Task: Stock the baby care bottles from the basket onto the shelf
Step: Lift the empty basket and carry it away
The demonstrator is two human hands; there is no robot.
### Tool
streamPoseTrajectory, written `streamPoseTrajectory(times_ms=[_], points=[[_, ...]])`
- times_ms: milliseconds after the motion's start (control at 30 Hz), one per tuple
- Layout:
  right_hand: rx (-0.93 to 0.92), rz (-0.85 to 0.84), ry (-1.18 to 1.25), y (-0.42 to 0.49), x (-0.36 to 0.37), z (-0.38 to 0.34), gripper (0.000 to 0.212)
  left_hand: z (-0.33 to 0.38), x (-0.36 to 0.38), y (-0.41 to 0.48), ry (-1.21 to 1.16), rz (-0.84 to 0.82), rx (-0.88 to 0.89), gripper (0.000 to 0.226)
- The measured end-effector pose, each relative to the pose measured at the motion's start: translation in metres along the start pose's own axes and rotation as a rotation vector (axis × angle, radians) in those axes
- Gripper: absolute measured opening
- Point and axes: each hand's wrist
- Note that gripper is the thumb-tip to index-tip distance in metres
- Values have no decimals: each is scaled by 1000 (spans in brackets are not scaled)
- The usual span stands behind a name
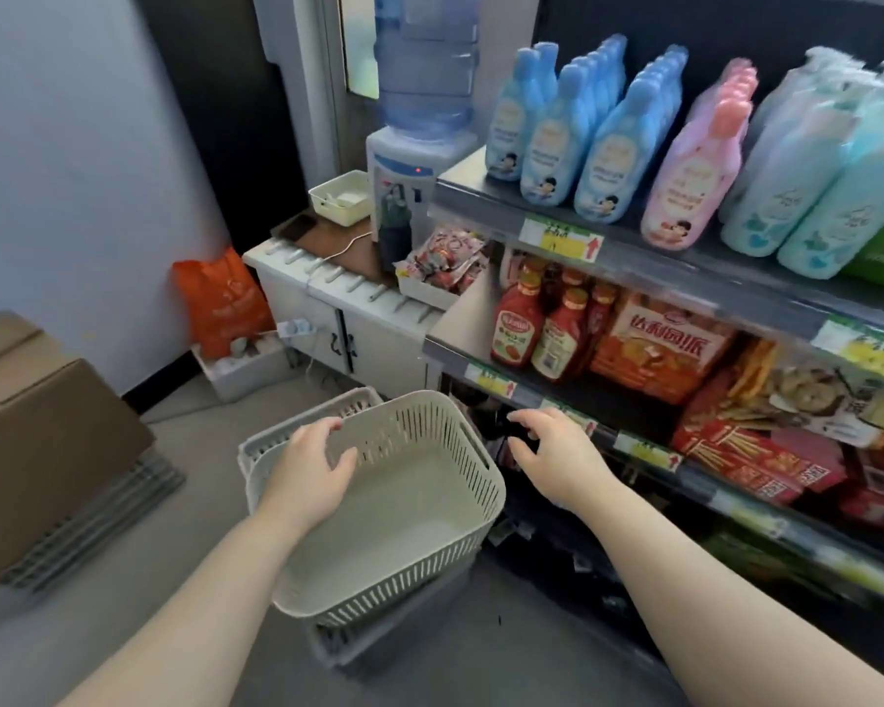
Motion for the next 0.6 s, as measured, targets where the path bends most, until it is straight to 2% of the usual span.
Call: streamPoseTrajectory(times_ms=[133,333,500,600], points=[[77,-133,10,11,43,-12,42,-56,1,-10,-28,-63,-211,52],[128,-322,-61,40,90,-8,56,-100,18,-27,-119,-155,-527,69],[172,-368,-92,75,114,5,57,-110,28,-34,-218,-166,-679,68],[196,-360,-64,100,129,17,51,-116,33,-31,-267,-157,-783,76]])
Point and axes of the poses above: each hand's wrist, its own y-axis towards the middle knuckle, its own x-axis out of the palm, z = x × y, and after that the axes turned 1 degree about x, right-handed
